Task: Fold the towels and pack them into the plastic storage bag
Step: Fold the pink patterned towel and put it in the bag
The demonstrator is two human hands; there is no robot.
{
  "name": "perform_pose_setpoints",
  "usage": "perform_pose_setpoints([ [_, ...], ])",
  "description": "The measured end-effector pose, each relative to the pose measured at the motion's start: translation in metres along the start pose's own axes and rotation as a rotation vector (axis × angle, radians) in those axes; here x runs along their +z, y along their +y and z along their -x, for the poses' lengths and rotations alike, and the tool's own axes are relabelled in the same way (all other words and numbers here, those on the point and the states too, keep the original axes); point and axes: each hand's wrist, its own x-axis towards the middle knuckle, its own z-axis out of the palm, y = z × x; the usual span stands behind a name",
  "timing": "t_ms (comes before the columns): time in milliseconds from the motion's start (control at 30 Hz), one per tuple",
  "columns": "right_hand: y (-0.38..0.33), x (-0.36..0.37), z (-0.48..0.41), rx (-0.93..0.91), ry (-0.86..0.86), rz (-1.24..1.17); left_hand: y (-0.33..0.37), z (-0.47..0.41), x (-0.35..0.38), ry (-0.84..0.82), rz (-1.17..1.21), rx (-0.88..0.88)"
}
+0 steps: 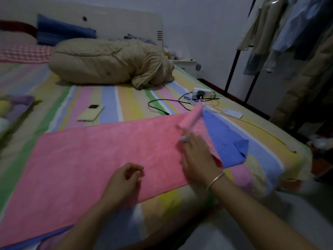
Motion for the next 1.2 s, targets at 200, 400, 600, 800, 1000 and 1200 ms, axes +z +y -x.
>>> perform_pose_setpoints([
  [200, -0.084, 0.012, -0.004, -0.201, -0.179, -0.331, 0.010, 0.008, -0.033, 0.015, 0.526, -0.320],
  [400, -0.081, 0.015, -0.022, 0.100, -0.051, -0.559, 0.004, 0.008, -0.036, -0.005, 0.529, -0.355],
  [600, -0.089, 0.029, -0.026, -0.178, -0.207, -0.164, 0.004, 0.010, -0.035, 0.035, 0.483, -0.365],
  [800, -0.107, 0.026, -0.027, -0.145, 0.065, -0.188, 0.020, 0.010, -0.038, -0.020, 0.530, -0.491],
  [1000, -0.141, -0.004, -0.028, -0.417, 0.236, -0.237, 0.042, 0.005, -0.069, -0.115, 0.688, -0.494],
  [1200, -0.172, -0.007, -0.032, -0.562, -0.098, -0.472, 0.022, 0.025, -0.119, -0.023, 0.459, -0.549],
])
